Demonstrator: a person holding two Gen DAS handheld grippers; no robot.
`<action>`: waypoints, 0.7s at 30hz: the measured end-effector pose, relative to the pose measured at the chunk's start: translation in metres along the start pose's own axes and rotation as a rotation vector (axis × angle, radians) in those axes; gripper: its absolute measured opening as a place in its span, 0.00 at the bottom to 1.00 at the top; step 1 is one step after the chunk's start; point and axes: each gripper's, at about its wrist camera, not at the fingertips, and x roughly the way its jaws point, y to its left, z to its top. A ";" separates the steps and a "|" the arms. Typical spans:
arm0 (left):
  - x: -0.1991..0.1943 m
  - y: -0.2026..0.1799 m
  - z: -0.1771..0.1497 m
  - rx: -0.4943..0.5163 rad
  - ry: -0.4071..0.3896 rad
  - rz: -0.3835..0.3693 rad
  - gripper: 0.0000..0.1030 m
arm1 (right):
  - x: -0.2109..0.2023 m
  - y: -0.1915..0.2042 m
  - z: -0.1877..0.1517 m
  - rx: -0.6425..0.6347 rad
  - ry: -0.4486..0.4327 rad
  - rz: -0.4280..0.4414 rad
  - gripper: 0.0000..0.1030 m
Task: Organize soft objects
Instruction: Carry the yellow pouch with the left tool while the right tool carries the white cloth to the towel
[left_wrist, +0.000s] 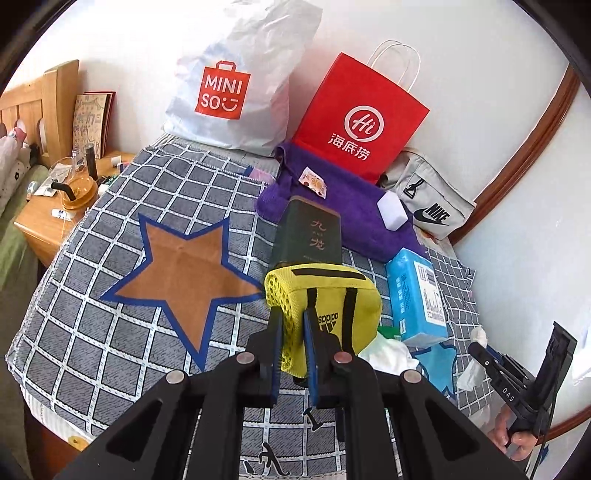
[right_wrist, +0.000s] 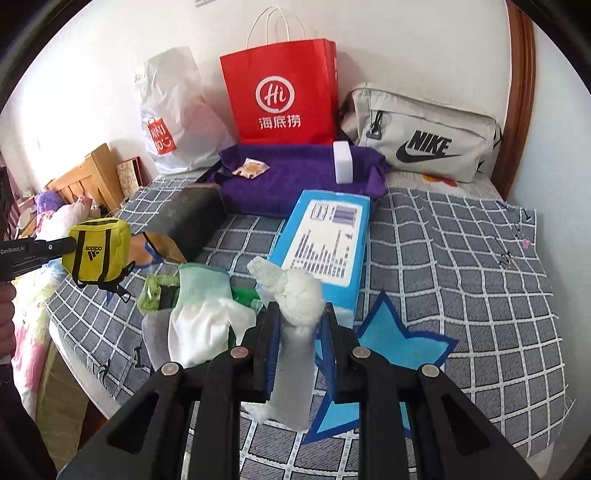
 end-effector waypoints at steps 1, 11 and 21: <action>0.000 -0.001 0.002 0.001 0.000 0.001 0.11 | -0.001 0.000 0.002 0.002 -0.004 -0.002 0.20; 0.008 -0.020 0.032 0.020 -0.001 0.016 0.11 | 0.000 -0.007 0.036 0.010 -0.030 -0.002 0.20; 0.027 -0.037 0.073 0.028 -0.001 0.019 0.11 | 0.013 -0.015 0.085 0.006 -0.061 -0.002 0.20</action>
